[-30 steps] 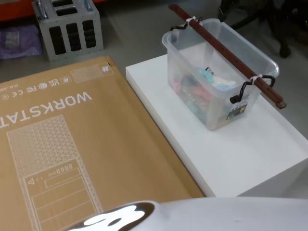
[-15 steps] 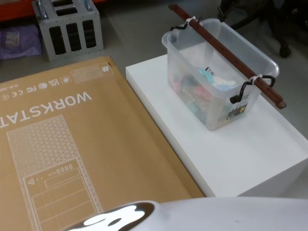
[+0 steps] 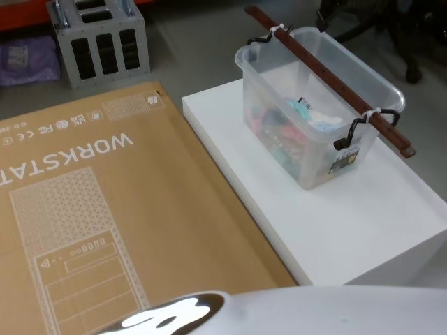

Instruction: Use one hand to grasp the basket and place it at the designated location.

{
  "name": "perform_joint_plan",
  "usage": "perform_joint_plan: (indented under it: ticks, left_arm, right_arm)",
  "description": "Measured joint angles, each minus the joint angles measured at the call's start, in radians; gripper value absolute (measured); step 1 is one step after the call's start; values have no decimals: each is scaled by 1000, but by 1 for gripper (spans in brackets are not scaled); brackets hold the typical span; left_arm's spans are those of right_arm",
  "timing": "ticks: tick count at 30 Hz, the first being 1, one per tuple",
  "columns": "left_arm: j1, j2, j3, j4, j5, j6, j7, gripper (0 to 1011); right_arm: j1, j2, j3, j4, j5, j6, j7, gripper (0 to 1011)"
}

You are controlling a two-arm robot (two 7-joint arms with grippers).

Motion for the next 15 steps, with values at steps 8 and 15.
perform_joint_plan:
  ticks: [8,15]
  left_arm:
    - [0,0,0,0,0,0,0,0]
    - [0,0,0,0,0,0,0,0]
  right_arm:
    - [0,0,0,0,0,0,0,1000]
    - [0,0,0,0,0,0,0,1000]
